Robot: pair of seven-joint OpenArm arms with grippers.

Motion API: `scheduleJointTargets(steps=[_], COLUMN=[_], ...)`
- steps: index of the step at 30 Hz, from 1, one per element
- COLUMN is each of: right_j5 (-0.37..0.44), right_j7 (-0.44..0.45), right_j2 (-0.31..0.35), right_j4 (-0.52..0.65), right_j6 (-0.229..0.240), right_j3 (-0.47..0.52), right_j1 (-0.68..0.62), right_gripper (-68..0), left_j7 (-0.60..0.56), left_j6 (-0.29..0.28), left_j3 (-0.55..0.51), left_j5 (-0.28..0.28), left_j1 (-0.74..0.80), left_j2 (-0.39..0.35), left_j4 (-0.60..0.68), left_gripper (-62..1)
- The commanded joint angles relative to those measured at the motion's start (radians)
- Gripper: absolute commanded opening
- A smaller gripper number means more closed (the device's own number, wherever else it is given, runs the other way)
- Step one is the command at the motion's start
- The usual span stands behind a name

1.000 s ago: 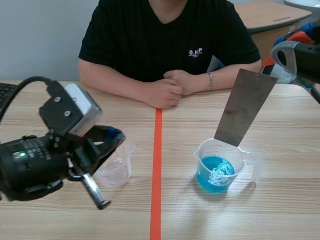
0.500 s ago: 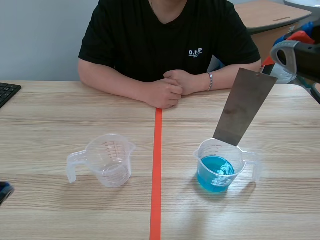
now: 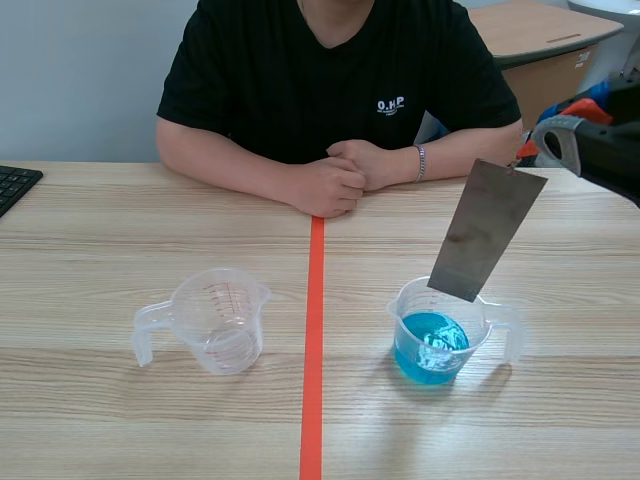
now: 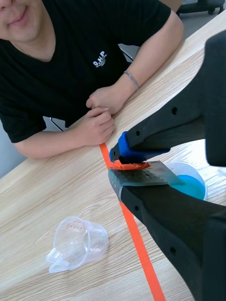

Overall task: Do the redox reaction experiment.
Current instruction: 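Point at the plate with the left hand, then lower the plate into the blue solution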

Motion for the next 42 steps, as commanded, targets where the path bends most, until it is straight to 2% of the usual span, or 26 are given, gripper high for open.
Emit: scheduleJointTargets(steps=[1,7,18,33,42], right_j5=[-0.006,-0.053,-0.119,-0.321,-0.421], right_j7=[0.023,0.034,0.076,0.248,0.341], right_j2=[0.008,0.008,0.008,0.008,0.007], right_j4=[-0.01,-0.061,-0.169,-0.369,-0.43], right_j6=[0.006,0.006,0.006,0.006,0.006], right_j3=[-0.015,-0.086,-0.204,-0.383,-0.422], right_j1=[0.031,0.076,0.162,0.277,0.295], right_gripper=[-66.0,-66.0,-66.0,-66.0,-66.0], left_j7=[-0.011,-0.011,-0.011,-0.011,-0.011], left_j6=[0.005,0.006,0.005,0.005,0.005], left_j3=[0.008,0.011,0.025,0.025,0.025], left_j5=[-0.003,-0.004,-0.003,-0.003,-0.003], left_j1=[0.01,0.021,0.02,0.02,0.02], left_j2=[0.014,0.061,0.063,0.063,0.063], left_j4=[0.007,0.006,0.006,0.006,0.005], left_gripper=[-56.0,-56.0,-56.0,-56.0,-56.0])
